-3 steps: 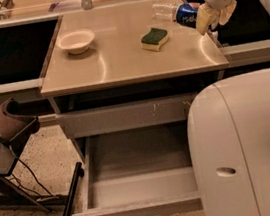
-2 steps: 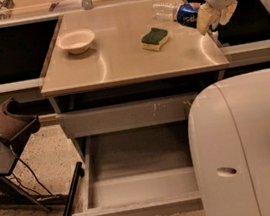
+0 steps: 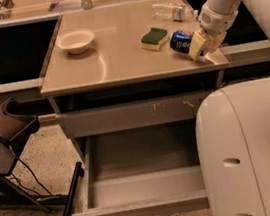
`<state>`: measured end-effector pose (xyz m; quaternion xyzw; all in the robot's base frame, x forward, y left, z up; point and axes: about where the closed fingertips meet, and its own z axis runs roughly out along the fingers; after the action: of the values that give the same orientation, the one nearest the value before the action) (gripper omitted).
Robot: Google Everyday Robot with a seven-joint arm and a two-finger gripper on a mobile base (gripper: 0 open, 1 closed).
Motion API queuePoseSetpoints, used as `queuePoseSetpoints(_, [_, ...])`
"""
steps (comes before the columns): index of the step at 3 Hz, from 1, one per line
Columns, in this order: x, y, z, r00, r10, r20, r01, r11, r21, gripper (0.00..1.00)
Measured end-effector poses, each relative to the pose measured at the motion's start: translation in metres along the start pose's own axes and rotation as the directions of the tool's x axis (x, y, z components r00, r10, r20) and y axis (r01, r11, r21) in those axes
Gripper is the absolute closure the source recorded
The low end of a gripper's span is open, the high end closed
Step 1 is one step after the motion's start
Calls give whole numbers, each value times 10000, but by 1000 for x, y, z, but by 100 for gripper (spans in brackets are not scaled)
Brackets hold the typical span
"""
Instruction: Pick pepsi can from middle drawer and place on counter
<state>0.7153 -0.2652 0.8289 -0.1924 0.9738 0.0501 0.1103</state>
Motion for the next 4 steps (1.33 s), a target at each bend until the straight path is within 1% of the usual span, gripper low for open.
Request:
queuePoseSetpoints(1, [-2,1,5,10000,-4,15,4,10000,-80,93])
queuePoseSetpoints(2, [-2,1,5,10000,-4,15,4,10000,-80,73])
queuePoseSetpoints(4, [-2,1,5,10000,-4,15,4,10000,-79,27])
